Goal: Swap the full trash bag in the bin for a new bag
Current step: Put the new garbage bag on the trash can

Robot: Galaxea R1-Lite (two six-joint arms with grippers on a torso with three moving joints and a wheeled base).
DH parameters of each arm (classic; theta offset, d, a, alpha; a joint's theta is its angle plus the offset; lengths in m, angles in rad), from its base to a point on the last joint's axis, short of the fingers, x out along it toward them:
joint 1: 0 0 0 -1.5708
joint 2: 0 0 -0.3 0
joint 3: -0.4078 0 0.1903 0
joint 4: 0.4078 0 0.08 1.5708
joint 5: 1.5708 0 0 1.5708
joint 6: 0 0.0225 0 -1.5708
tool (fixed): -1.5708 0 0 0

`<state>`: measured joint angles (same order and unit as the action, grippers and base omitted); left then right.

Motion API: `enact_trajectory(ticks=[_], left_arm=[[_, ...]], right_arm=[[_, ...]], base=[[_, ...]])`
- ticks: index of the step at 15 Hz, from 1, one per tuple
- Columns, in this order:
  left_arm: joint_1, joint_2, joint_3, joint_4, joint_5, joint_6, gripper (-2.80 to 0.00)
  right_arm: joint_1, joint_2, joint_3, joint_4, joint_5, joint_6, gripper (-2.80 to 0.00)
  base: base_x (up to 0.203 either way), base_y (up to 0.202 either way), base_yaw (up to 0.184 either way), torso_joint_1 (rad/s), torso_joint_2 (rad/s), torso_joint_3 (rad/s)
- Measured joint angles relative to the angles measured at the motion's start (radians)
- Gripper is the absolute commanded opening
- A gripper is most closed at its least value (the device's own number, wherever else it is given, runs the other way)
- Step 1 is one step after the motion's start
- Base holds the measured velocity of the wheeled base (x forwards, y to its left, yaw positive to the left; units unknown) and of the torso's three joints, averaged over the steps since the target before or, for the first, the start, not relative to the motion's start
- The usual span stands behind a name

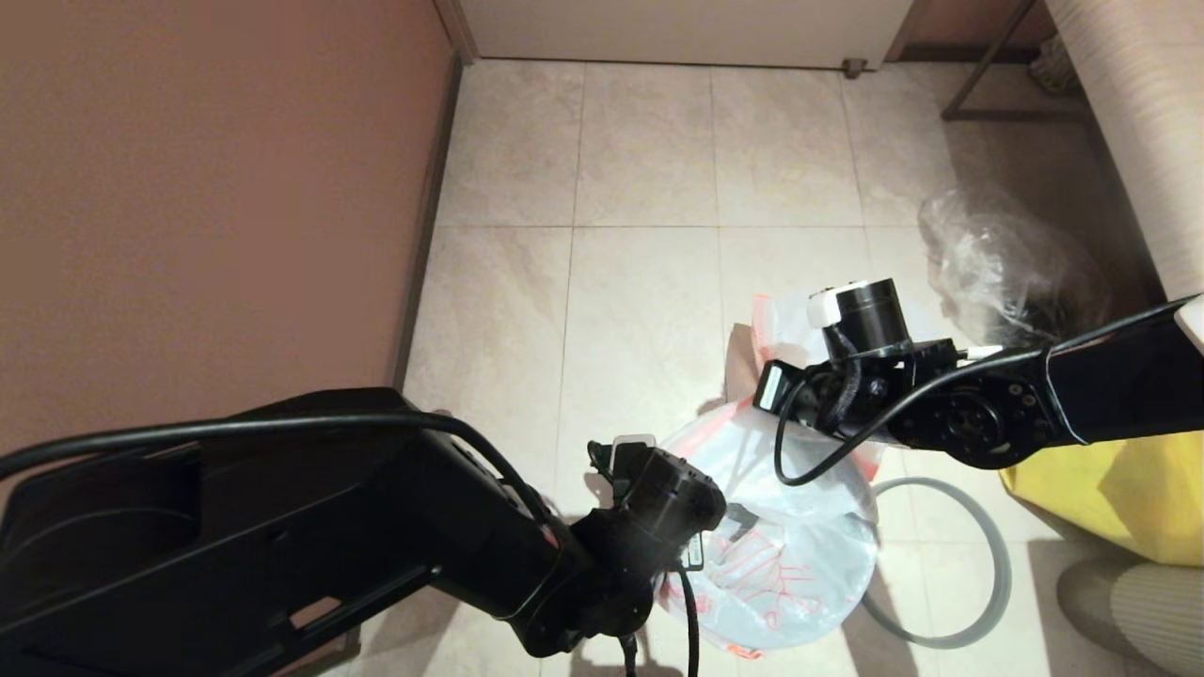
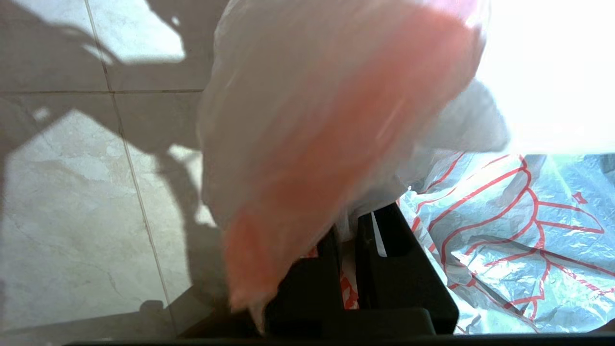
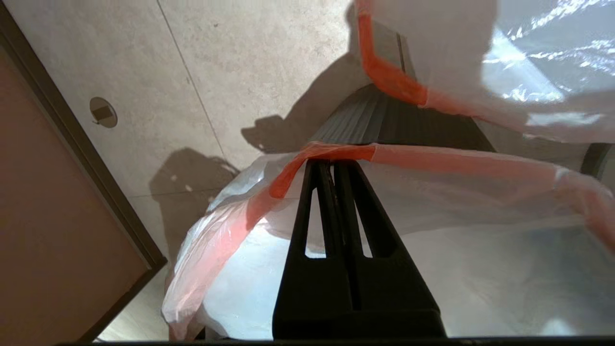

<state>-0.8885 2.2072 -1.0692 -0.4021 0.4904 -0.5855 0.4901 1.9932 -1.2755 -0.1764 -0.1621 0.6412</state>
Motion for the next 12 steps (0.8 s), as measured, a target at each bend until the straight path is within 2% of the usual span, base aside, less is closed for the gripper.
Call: enact_trajectory(ticks=[9, 12], left_arm=[[-0.014, 0.002, 0.028, -0.07, 0.003, 0.002, -2.8], [-0.017, 0.001, 0.045, -0.116, 0.001, 0.012, -2.8]], right_arm=[[-0.006, 0.064, -0.088, 0.011, -0.005, -0.012, -2.8], [-0.008, 0.092, -0.159, 0.059, -0.006, -0.012, -2.8]], base=[[0.0, 0.0, 0.0, 0.0, 0.0, 0.0], [0.0, 0.0, 0.0, 0.0, 0.0, 0.0]])
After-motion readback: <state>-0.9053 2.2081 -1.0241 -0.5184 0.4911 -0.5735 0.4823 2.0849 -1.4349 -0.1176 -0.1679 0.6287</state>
